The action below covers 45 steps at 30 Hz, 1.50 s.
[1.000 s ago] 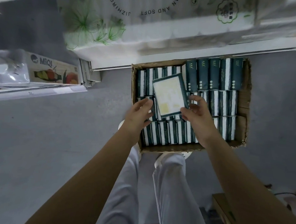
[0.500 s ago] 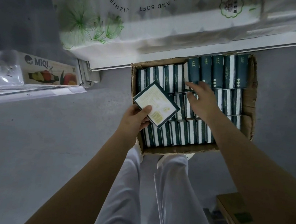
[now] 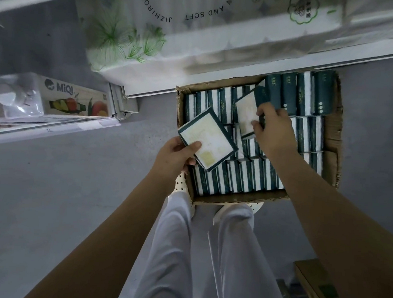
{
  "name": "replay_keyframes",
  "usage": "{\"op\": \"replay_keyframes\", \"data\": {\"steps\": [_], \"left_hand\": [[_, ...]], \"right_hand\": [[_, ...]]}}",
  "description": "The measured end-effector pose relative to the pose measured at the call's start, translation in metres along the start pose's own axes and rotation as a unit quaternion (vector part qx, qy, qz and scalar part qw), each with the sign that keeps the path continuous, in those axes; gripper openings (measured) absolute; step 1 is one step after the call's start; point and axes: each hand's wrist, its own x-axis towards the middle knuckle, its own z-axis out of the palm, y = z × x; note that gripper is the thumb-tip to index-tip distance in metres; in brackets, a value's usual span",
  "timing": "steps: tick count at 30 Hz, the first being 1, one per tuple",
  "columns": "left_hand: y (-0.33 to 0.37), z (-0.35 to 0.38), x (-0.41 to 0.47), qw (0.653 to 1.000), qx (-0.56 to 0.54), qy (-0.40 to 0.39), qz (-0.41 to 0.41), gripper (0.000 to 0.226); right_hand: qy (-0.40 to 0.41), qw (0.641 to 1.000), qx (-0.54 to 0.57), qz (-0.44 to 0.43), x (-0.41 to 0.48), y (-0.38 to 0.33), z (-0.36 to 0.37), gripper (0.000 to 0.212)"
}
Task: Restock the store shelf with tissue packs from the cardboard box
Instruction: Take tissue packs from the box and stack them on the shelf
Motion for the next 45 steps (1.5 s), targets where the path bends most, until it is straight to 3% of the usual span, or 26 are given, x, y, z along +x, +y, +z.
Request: {"op": "replay_keyframes", "data": {"steps": [2,5,9,12,14,20,24,27,31,33,35,38,41,43,45], "left_hand": [[0.008,0.0,-0.016,1.0,-0.02,-0.008,0.0,0.023],[0.031,0.003,-0.055,0.998,-0.059,-0.022,0.009,0.016],[0.074,0.004,-0.129,0.996,-0.074,-0.039,0.039,0.025],[0.117,-0.001,-0.202,0.99,-0.09,-0.068,0.085,0.051],[0.152,-0.007,-0.254,0.986,-0.085,-0.085,0.118,0.057],[0.228,-0.012,-0.37,0.969,-0.08,-0.119,0.2,0.053],[0.266,-0.012,-0.422,0.949,-0.132,-0.156,0.242,0.035],[0.287,-0.012,-0.444,0.94,-0.139,-0.17,0.259,0.027],[0.309,-0.01,-0.469,0.936,-0.124,-0.167,0.284,0.049],[0.317,-0.011,-0.482,0.933,-0.103,-0.164,0.304,0.052],[0.323,-0.01,-0.491,0.931,-0.085,-0.149,0.323,0.044],[0.328,-0.007,-0.501,0.925,-0.075,-0.12,0.352,0.022],[0.33,-0.003,-0.508,0.913,-0.073,-0.121,0.383,0.014],[0.331,-0.001,-0.515,0.903,-0.077,-0.113,0.407,0.024],[0.334,0.001,-0.526,0.898,-0.078,-0.095,0.422,0.051]], "right_hand": [[0.018,0.992,0.117,0.042,-0.023,-0.009,-0.021,0.036],[0.023,0.94,0.312,0.133,-0.065,-0.029,-0.067,0.058],[0.047,0.886,0.431,0.162,-0.127,-0.068,-0.147,0.049],[0.065,0.876,0.459,0.131,-0.173,-0.097,-0.214,0.034],[0.073,0.871,0.474,0.107,-0.2,-0.117,-0.263,0.039],[0.065,0.85,0.522,0.021,-0.257,-0.176,-0.377,0.031],[0.051,0.827,0.558,-0.057,-0.28,-0.205,-0.433,0.034],[0.034,0.812,0.573,-0.107,-0.289,-0.219,-0.457,0.036],[0.017,0.767,0.627,-0.132,-0.297,-0.231,-0.484,0.016],[0.018,0.746,0.651,-0.143,-0.303,-0.238,-0.497,0.026],[0.03,0.731,0.664,-0.151,-0.305,-0.242,-0.507,0.033],[0.052,0.73,0.66,-0.17,-0.305,-0.245,-0.519,0.008],[0.099,0.732,0.643,-0.203,-0.307,-0.246,-0.529,0.02],[0.113,0.728,0.635,-0.234,-0.31,-0.246,-0.536,0.025],[0.111,0.718,0.64,-0.252,-0.312,-0.246,-0.544,0.036]]}}
